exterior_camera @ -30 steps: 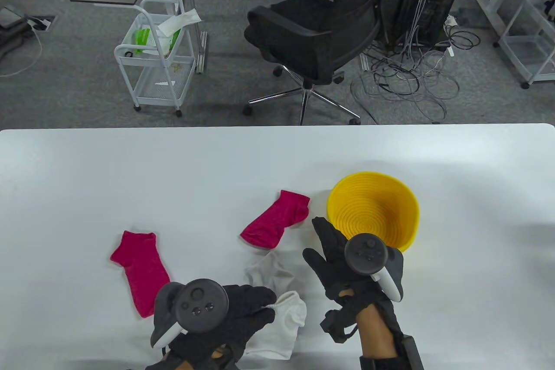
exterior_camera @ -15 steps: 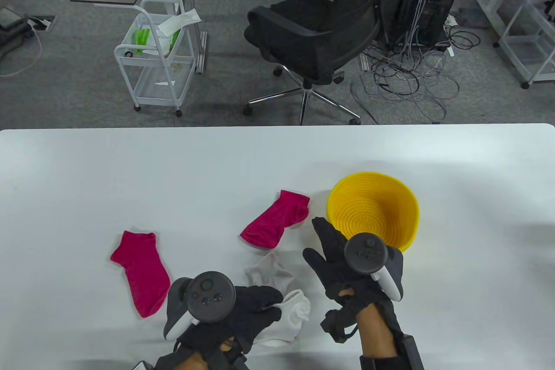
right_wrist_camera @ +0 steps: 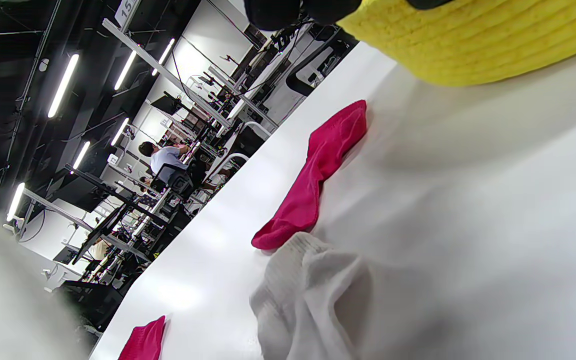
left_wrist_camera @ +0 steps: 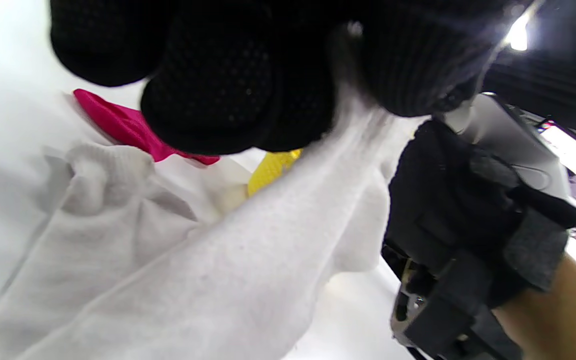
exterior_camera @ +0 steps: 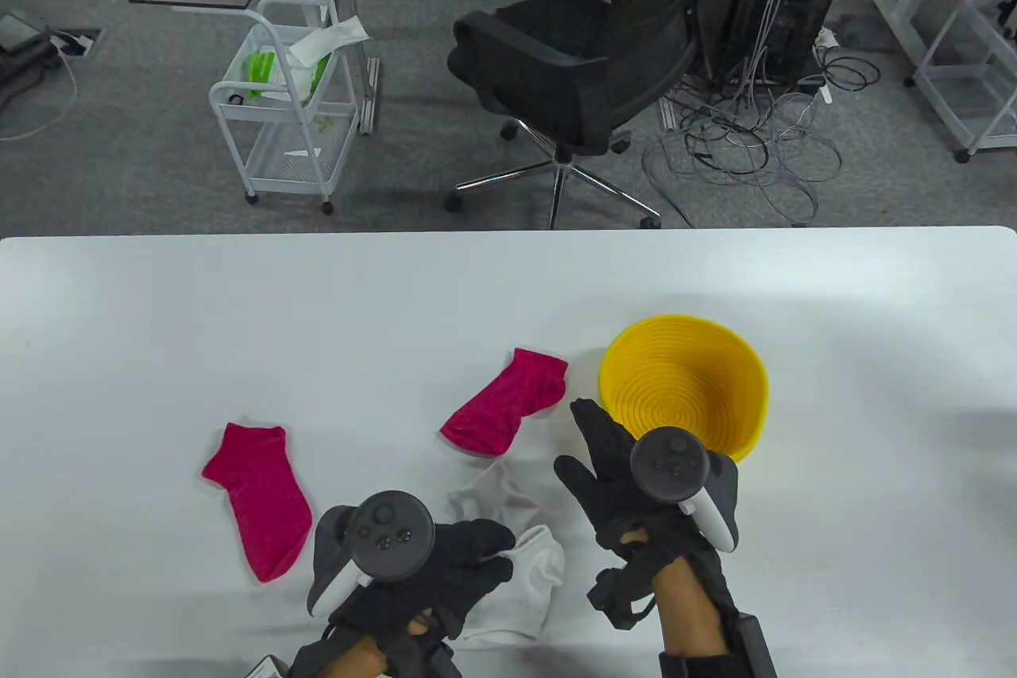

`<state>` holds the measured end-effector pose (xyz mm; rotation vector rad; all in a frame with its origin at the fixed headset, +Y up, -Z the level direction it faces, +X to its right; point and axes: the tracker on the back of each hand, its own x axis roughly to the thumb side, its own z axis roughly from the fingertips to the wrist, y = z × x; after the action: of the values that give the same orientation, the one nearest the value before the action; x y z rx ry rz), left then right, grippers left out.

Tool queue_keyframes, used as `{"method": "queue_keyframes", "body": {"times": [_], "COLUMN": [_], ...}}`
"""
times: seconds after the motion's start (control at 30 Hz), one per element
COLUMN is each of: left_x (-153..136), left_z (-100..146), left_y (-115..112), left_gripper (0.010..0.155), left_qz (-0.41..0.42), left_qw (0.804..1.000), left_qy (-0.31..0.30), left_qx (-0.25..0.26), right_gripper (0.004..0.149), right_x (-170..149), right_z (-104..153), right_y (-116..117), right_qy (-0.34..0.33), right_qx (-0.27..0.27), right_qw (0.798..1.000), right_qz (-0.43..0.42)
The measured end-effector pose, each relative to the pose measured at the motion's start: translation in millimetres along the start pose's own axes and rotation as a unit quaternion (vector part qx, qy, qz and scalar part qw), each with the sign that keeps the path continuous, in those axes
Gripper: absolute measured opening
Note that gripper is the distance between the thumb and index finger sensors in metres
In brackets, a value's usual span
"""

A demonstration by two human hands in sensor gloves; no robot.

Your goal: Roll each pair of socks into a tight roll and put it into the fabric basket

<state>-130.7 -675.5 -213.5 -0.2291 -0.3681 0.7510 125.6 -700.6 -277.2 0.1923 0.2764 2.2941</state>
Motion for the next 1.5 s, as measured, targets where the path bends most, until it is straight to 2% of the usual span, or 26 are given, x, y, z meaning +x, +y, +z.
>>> {"method": "queue_keyframes", "body": {"times": [0.3, 0.5, 0.7, 1.0, 1.07, 1.27, 1.4, 1.5], "left_x": [-29.1, -43.7, -59.3, -72.3, -71.7, -67.3, -68.4, -67.6], "left_z": [-19.6, -39.2, -57.4, -81.3, -83.4, -90.1, -90.6, -86.3], "left_y": [-0.7, 0.7, -9.7, -21.9, -24.5, -37.5, -41.5, -33.5], "left_gripper": [0.044, 0.044, 0.044, 0.044, 0.044, 0.048, 0.058, 0.064], "left_qz": [0.008, 0.038, 0.011, -0.106, -0.13, -0.283, -0.349, -0.338], "left_qw": [0.997, 0.992, 0.986, 0.968, 0.964, 0.93, 0.898, 0.901], "left_qy": [0.075, 0.117, 0.168, 0.227, 0.232, 0.231, 0.267, 0.268], "left_qx": [0.009, -0.003, -0.014, -0.01, 0.003, 0.032, 0.029, 0.046], "right_gripper": [0.086, 0.086, 0.086, 0.086, 0.086, 0.086, 0.086, 0.085], "right_x": [0.0, -0.1, -0.1, 0.7, 0.8, 0.8, 2.0, 2.4], "right_z": [0.1, 0.1, 0.0, -0.5, -0.7, -2.4, -3.2, -2.6], "right_y": [0.1, 0.3, 0.6, 2.3, 2.7, 6.2, 8.9, 10.8], "right_qy": [0.001, 0.001, 0.002, 0.005, 0.006, 0.013, 0.015, 0.016], "right_qx": [0.001, 0.002, 0.005, 0.012, 0.014, 0.024, 0.03, 0.034], "right_qw": [1.0, 1.0, 1.0, 1.0, 1.0, 1.0, 0.999, 0.999], "right_qz": [0.001, 0.001, 0.002, 0.005, 0.006, 0.014, 0.022, 0.025]}}
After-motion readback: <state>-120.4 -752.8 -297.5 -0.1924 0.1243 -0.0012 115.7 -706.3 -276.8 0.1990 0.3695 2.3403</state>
